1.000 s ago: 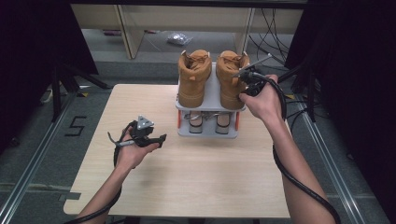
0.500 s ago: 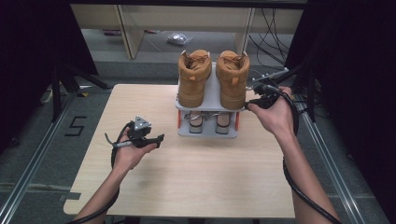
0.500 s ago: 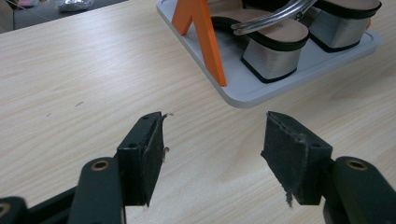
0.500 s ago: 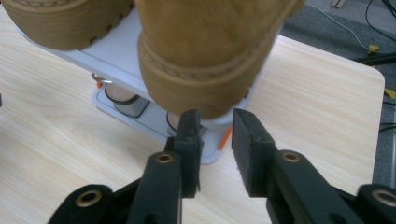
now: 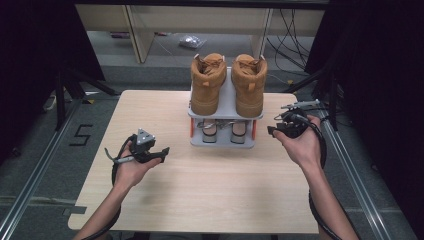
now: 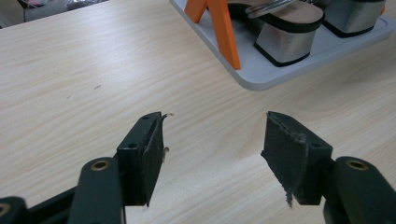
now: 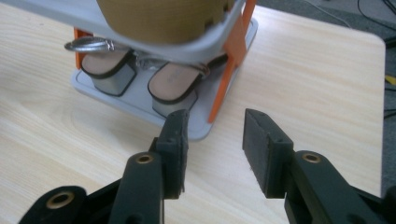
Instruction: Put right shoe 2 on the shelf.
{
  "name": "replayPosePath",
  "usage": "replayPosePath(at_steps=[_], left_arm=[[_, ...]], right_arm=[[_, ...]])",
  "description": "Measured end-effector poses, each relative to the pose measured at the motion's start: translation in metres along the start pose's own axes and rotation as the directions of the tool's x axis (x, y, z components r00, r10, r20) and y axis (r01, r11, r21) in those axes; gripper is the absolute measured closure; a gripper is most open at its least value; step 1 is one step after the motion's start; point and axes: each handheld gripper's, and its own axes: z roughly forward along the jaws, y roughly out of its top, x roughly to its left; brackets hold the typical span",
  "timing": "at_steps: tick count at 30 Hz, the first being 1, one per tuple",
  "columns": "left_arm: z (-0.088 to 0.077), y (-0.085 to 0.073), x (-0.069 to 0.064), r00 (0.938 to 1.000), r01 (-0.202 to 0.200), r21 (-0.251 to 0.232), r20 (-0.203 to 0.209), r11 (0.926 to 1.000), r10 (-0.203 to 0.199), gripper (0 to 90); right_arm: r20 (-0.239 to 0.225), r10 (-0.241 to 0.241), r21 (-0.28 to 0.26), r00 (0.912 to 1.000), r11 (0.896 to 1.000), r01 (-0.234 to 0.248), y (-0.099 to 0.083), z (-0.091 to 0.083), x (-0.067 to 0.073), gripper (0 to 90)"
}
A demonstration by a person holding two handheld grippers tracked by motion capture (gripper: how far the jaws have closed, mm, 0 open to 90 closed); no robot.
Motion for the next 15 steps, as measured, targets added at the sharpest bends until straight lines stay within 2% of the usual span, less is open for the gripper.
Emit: replayPosePath(at_steps=[1,2,4,7,9,10,12,14,15], left_arm=[[-0.002,-0.001,0.002,0.9998,-0.019,0.016,0.007,0.9997,0.019,37.3],[-0.003,-0.003,0.003,0.9998,-0.019,0.016,0.005,0.9997,0.019,37.2],[-0.003,-0.007,0.003,0.9999,0.013,-0.006,0.005,0.9999,-0.013,37.2],[-0.007,-0.014,0.005,0.9997,0.017,0.012,0.016,0.9998,-0.017,37.2],[-0.009,-0.017,0.005,0.9998,0.018,0.013,0.005,0.9997,-0.018,37.2],[-0.008,-0.019,0.004,0.9993,0.036,-0.003,0.007,0.9994,-0.036,37.2],[-0.010,-0.024,0.005,0.9993,0.037,-0.006,0.002,0.9993,-0.037,37.2],[-0.010,-0.027,0.004,0.9986,0.054,-0.016,0.000,0.9984,-0.054,37.2],[-0.009,-0.030,0.003,0.9977,0.067,-0.030,0.004,0.9973,-0.067,37.3]], right_arm=[[0.001,-0.005,-0.003,1.0000,1.000,0.005,-0.004,0.002,-0.002,60.1],[-0.002,-0.017,-0.007,0.9999,1.000,0.017,-0.008,0.003,-0.004,59.5],[0.000,-0.004,-0.005,1.0000,1.000,0.004,-0.017,0.006,-0.007,58.7],[0.003,0.011,0.000,0.9999,1.000,-0.011,-0.030,0.010,-0.011,58.1],[-0.017,0.020,0.003,0.9997,1.000,-0.020,-0.038,0.014,-0.016,57.5],[-0.014,0.032,0.002,0.9994,0.999,-0.032,-0.042,0.015,-0.017,57.3],[-0.003,0.051,0.003,0.9987,0.999,-0.051,-0.053,0.017,-0.019,57.1],[-0.004,0.097,0.013,0.9953,0.995,-0.097,-0.061,0.020,-0.018,56.7],[-0.008,0.093,0.007,0.9956,0.996,-0.093,-0.066,0.022,-0.019,56.4]])
